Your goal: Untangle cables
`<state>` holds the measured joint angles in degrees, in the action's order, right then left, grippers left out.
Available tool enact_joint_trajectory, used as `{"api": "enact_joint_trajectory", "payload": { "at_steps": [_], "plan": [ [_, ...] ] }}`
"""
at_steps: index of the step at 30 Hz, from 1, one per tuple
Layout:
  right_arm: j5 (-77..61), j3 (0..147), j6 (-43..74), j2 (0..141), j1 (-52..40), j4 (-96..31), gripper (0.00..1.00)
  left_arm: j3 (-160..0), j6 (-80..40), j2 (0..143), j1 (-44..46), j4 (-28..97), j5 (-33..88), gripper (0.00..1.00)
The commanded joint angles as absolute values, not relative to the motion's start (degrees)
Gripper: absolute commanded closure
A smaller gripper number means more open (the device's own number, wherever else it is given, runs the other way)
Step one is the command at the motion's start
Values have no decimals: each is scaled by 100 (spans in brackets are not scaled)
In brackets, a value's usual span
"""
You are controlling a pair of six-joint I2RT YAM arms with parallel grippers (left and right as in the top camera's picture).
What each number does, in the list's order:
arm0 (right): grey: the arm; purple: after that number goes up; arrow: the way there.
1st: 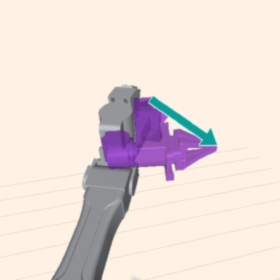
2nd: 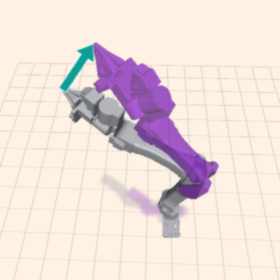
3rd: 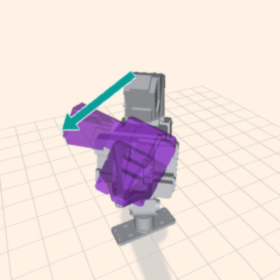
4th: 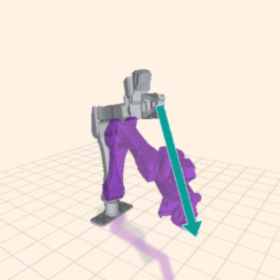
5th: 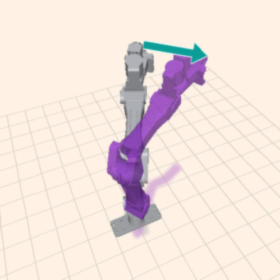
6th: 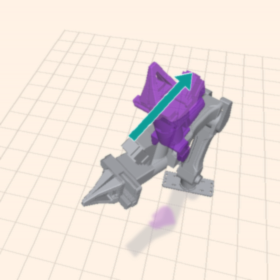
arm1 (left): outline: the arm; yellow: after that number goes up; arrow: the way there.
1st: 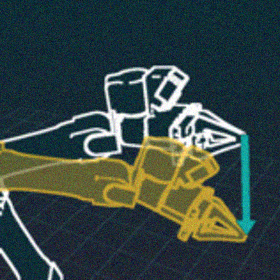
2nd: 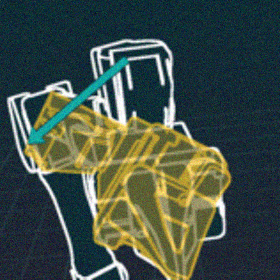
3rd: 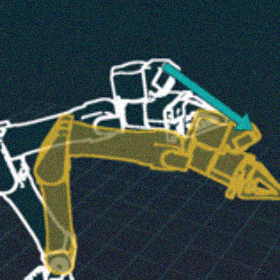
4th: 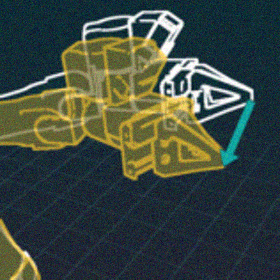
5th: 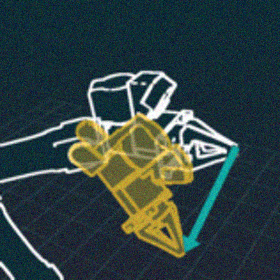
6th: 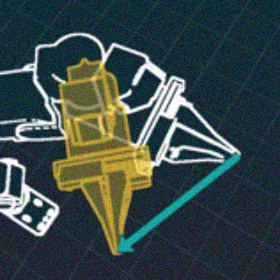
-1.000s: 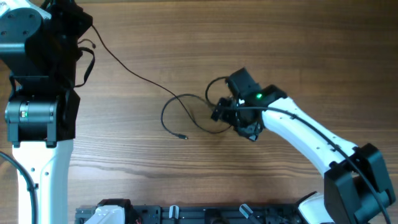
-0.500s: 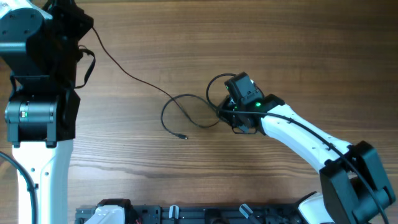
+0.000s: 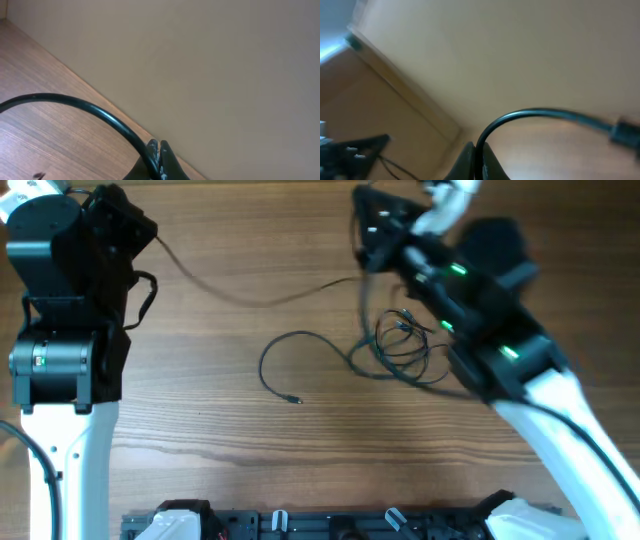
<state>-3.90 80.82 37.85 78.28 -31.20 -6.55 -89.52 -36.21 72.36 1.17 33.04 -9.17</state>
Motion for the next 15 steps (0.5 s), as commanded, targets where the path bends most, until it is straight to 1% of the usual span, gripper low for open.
{"api": "enact_joint_trajectory", "payload": {
  "at_steps": [1,3,5,6,7,8,9,10,11,12,13,14,15],
  "plan": [
    [-1273,7992,4338,8525,-3118,217,96,-8958,-3472,7625,-161,3317,-996,96],
    [-1564,7992,4901,8936,-3118,998,96,-8958,-3472,7865,-379,3326,-996,96],
    [-2147,7994,5441,9428,-3138,1898,96,-8958,-3468,8108,-548,3354,-943,96],
    [-2438,7994,5671,9697,-3177,2222,83,-8958,-3468,8246,-611,3422,-829,90],
    [-2729,7994,5714,9931,-3234,2357,68,-8958,-3470,8374,-655,3514,-722,81],
    [-2912,7994,5621,10116,-3282,2259,62,-8958,-3470,8468,-666,3607,-711,80],
    [-2991,7994,5422,10232,-3315,2058,45,-8958,-3470,8554,-668,3682,-714,72],
    [-2950,7994,4993,10331,-3347,1588,25,-8958,-3470,8648,-668,3745,-714,61],
    [-2770,7994,4512,10346,-3352,980,12,-8958,-3470,8731,-666,3802,-714,40],
    [-2628,7994,4327,10326,-3350,655,2,-8958,-3470,8770,-666,3844,-714,29],
    [-2379,7996,4119,10280,-3317,154,1,-8958,-3470,8777,-666,3981,-709,7],
    [-2167,7994,4012,10237,-3280,-226,1,-8958,-3468,8777,-661,4071,-681,3],
    [-1988,7996,3938,10195,-3245,-515,1,-8958,-3459,8774,-659,4193,-532,1]
  ]
}}
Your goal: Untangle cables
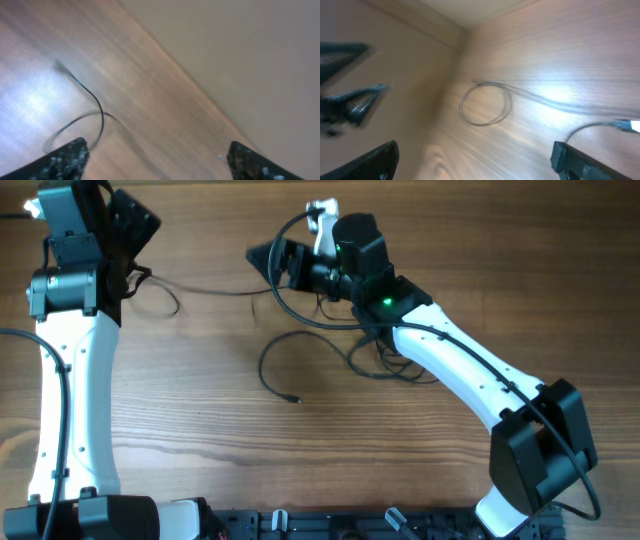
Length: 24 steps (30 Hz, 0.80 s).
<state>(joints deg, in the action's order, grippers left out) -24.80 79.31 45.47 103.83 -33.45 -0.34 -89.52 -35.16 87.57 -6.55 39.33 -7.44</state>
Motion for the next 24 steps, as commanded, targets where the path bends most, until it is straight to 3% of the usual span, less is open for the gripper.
{"api": "enact_joint_trajectory", "payload": {
  "at_steps": [1,5,11,14,24],
  "plan": [
    [-1712,8001,3822,10112,-3164,-967,1,-8958,-3216,8777,-661,4377,-60,0],
    [-1396,8003,3736,9745,-2762,-2178,0,-8954,-2080,8875,-464,4917,1732,0],
    [-1398,8003,3728,8912,-2563,-2801,0,-8947,-3293,9926,108,5393,303,1],
    [-1391,8003,3726,8582,-2563,-3074,0,-8947,-4058,10748,128,5304,290,1],
    [-1391,8003,3726,8560,-2563,-3306,0,-8947,-5341,11924,130,3865,-609,7]
  ]
}}
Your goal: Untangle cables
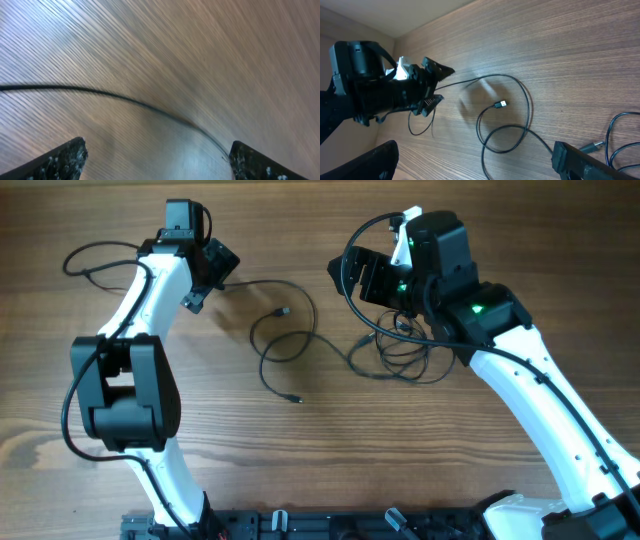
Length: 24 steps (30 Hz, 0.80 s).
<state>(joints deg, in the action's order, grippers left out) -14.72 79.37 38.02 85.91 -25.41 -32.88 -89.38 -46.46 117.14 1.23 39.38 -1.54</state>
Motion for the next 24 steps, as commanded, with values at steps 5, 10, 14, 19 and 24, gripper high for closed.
{"api": "enact_joint_trajectory", "payload": {
  "at_steps": [5,10,14,19,24],
  "plan": [
    [-1396,8003,3728,8562,-2563,-3358,0,-8947,-5470,12523,150,2985,-602,9],
    [-1396,8003,3730,8562,-2563,-3446,0,-8949,-5443,12589,150,2757,-582,77],
    [-1393,8003,3730,8562,-2563,-3446,0,-9067,-5297,11854,139,2585,-296,96],
    [-1393,8003,3730,8562,-2565,-3489,0,-9249,-4969,10449,110,814,-23,96],
    [-1225,8003,3732,8578,-2587,-3494,0,-9249,-4971,9909,80,-2217,-25,96]
  ]
}}
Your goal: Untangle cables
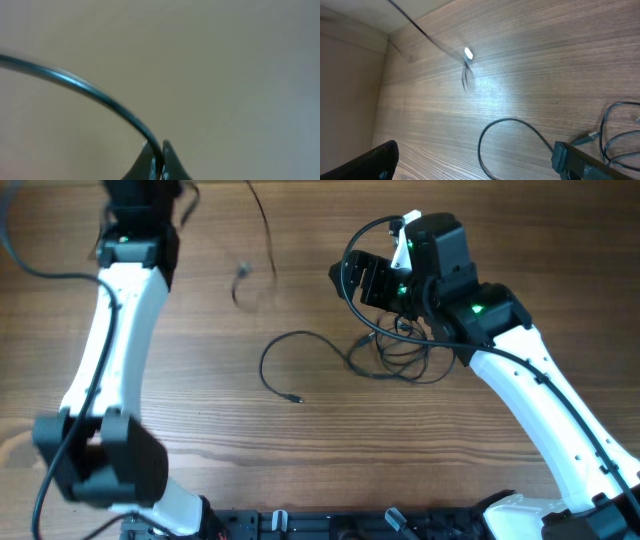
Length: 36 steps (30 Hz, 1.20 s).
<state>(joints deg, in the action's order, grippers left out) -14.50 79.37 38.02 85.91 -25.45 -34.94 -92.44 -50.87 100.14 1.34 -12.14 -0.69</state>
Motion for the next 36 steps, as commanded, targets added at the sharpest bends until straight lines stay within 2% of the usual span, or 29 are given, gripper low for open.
{"api": "enact_joint_trajectory", "payload": {
  "at_steps": [1,4,13,20,29,31,36],
  "plan": [
    [-1227,8003,3743,8578,-2587,-3527,0,-9249,-4971,9911,60,-2864,-51,96],
    [-1208,8003,3745,8593,-2585,-3568,0,-9264,-4971,9922,-21,-4034,-663,96],
    [-1140,8003,3747,8593,-2585,-3544,0,-9301,-4895,10114,-189,-3369,-797,96],
    [-1140,8003,3750,8593,-2585,-3588,0,-9301,-4654,10429,-172,-3382,-475,96],
    [-1140,8003,3756,8593,-2585,-3546,0,-9301,-4980,10466,-95,-3627,-292,96],
    [-1142,8003,3765,8593,-2585,-3568,0,-9301,-4810,10575,-248,-3627,-513,96],
    [-1166,8003,3767,8593,-2587,-3719,0,-9303,-3997,11507,-1505,-3623,-716,96]
  ]
}}
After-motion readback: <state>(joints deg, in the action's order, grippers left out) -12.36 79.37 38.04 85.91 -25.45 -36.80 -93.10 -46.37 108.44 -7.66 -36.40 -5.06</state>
